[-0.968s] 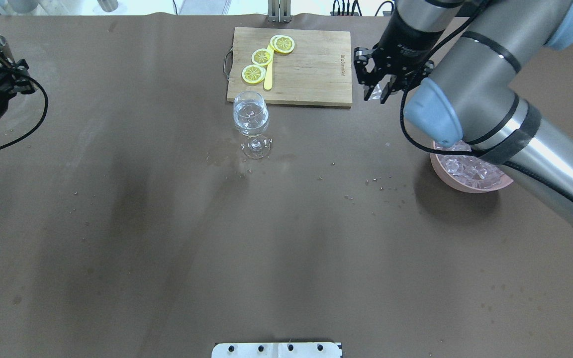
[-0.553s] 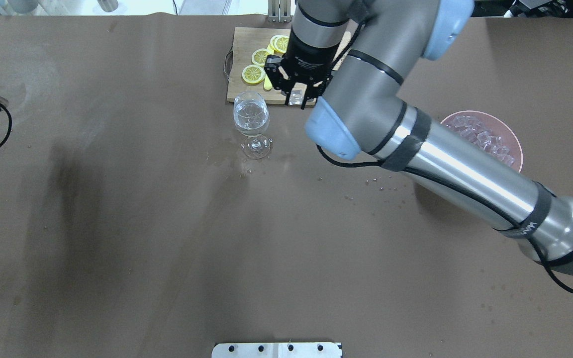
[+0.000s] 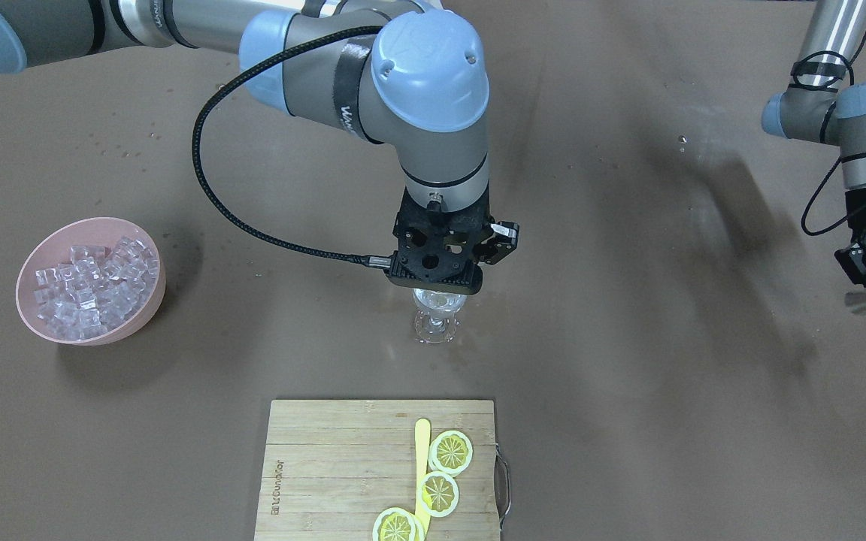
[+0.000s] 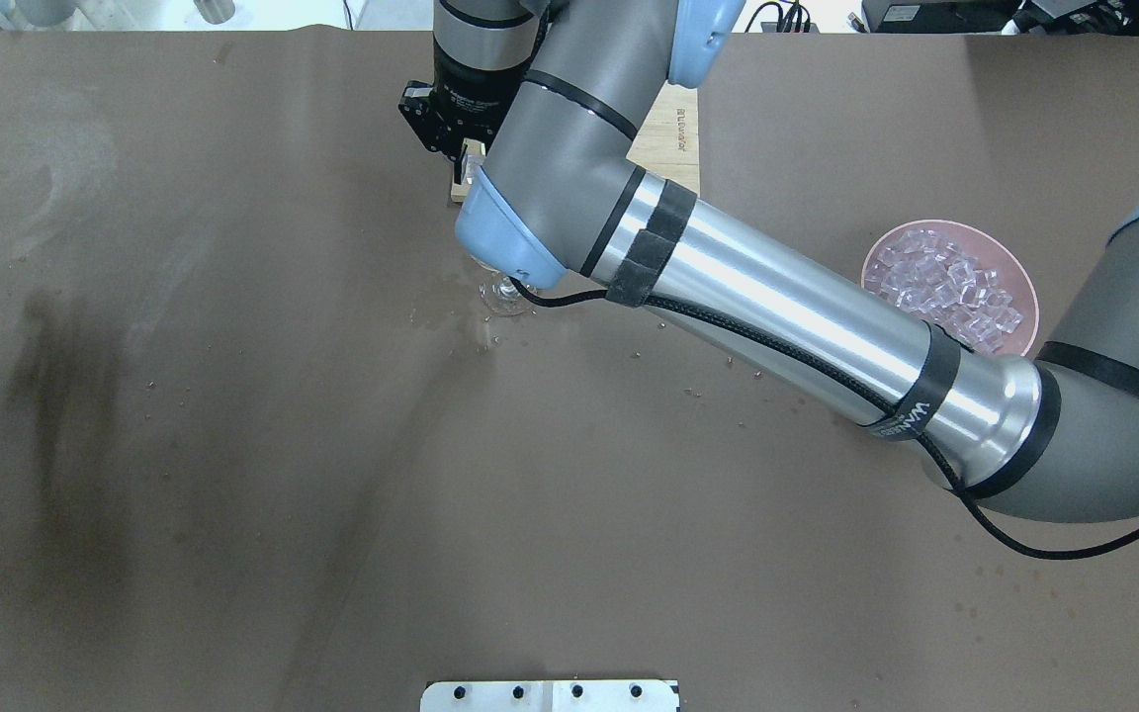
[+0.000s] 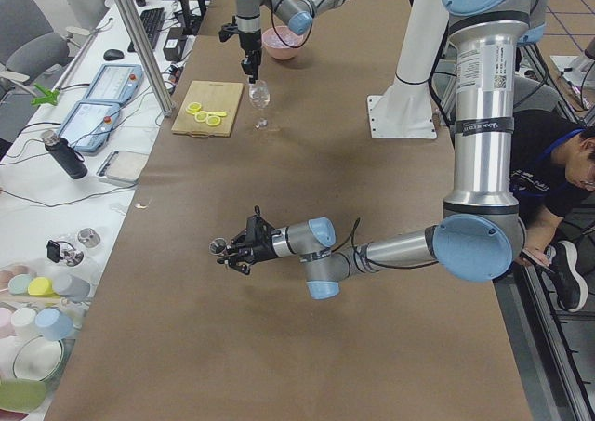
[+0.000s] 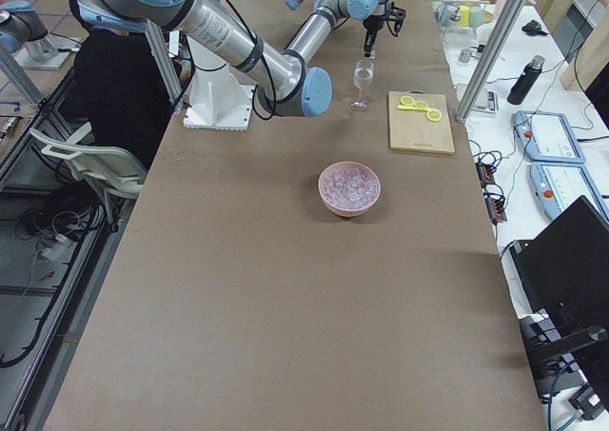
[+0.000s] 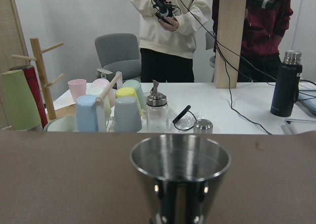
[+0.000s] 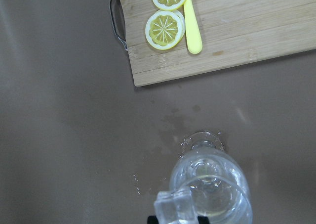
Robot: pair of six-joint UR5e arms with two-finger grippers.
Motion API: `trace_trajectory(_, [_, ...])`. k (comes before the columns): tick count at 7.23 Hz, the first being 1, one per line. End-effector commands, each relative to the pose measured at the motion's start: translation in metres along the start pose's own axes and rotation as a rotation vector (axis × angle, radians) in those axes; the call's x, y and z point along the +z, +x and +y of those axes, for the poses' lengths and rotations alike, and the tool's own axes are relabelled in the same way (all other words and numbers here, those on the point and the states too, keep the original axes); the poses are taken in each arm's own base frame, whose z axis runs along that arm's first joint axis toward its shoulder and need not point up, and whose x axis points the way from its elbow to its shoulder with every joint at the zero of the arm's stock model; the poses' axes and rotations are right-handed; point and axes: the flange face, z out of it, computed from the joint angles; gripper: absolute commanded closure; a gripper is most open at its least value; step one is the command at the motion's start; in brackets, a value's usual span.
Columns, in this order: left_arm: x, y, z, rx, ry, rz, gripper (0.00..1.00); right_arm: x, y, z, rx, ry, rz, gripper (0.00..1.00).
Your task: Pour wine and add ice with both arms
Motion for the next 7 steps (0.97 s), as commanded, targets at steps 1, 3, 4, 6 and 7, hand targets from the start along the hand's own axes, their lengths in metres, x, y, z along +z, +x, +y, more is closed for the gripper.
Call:
trace_trajectory(1, [-0.001, -0.001, 0.018, 0.015, -0.025, 0.008, 0.92, 0.020, 0.010, -0.003, -0.014, 0.004, -0.005, 1.00])
trace_trajectory(3, [-0.004, 0.014, 0.030, 0.024, -0.043, 0.046, 0.92, 0.016, 0.011, -0.003, -0.022, 0.005, -0.021, 1.00])
trace_trajectory(4, [-0.005, 0.015, 0.030, 0.025, -0.040, 0.054, 0.93, 0.016, 0.012, -0.003, -0.021, 0.004, -0.021, 1.00])
trace_trajectory(6, [-0.003, 0.013, 0.034, 0.031, -0.048, 0.049, 0.92, 0.009, 0.039, -0.001, -0.023, 0.002, -0.039, 1.00])
trace_trajectory(7, [-0.003, 0.016, 0.035, 0.029, -0.050, 0.054, 0.92, 0.007, 0.044, -0.001, -0.021, 0.001, -0.045, 1.00])
